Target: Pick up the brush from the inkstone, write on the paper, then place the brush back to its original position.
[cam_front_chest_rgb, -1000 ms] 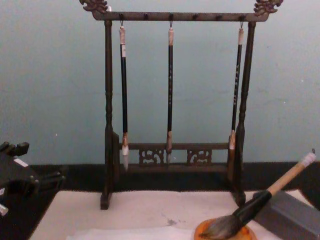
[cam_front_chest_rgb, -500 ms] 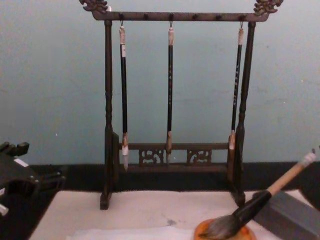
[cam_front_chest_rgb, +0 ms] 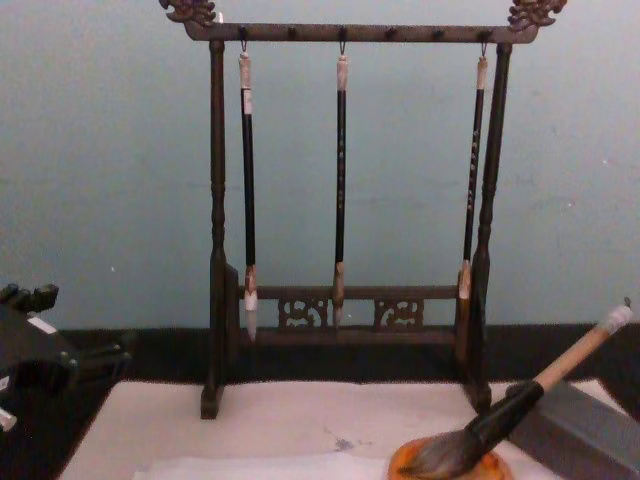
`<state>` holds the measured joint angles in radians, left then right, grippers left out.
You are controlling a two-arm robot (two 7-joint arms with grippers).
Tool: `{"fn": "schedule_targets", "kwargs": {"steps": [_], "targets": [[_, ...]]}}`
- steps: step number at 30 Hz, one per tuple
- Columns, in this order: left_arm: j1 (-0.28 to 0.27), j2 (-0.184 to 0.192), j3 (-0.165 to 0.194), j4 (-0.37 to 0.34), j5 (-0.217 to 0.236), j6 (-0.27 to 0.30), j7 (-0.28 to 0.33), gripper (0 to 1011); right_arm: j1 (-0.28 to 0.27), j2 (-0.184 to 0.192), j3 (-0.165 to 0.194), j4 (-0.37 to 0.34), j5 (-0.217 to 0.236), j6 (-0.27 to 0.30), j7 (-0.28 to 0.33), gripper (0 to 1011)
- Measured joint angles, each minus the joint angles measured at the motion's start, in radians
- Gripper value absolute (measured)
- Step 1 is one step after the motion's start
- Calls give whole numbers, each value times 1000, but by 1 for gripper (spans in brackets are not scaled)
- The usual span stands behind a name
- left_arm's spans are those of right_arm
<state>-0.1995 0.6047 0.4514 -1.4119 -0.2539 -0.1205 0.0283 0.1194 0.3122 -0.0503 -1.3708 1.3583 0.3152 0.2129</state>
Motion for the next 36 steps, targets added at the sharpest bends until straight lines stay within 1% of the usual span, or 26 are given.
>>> {"fn": "schedule_targets", "kwargs": {"steps": [4,7,8,11,13,15,17,20,23,24,26,27,28,31,36], "targets": [[0,0,0,0,0,0,0,1010,4,0,-1,5,4,1,0,1000],[0,0,0,0,0,0,0,1010,31,-8,-8,39,30,9,-7,1000],[0,0,0,0,0,0,0,1010,31,-8,-8,39,30,9,-7,1000],[0,0,0,0,0,0,0,1010,71,-12,-25,87,40,11,-4,1000],[0,0,0,0,0,0,0,1010,87,-14,-34,106,41,12,-1,1000],[0,0,0,0,0,0,0,1010,105,-15,-46,125,41,13,4,1000],[0,0,0,0,0,0,0,1010,140,-15,-70,164,35,12,18,1000],[0,0,0,0,0,0,0,1010,169,-17,-91,198,26,11,28,1000],[0,0,0,0,0,0,0,1010,216,-22,-121,255,13,2,46,1000],[0,0,0,0,0,0,0,1010,216,-22,-121,255,13,2,46,1000],[0,0,0,0,0,0,0,1010,251,-28,-140,300,7,-8,56,1000],[0,0,0,0,0,0,0,1010,251,-28,-140,300,7,-8,56,1000],[0,0,0,0,0,0,0,1010,266,-32,-148,321,5,-13,59,1000],[0,0,0,0,0,0,0,1010,289,-36,-160,356,3,-23,61,1000],[0,0,0,0,0,0,0,1010,313,-37,-174,396,3,-34,62,1000]]}}
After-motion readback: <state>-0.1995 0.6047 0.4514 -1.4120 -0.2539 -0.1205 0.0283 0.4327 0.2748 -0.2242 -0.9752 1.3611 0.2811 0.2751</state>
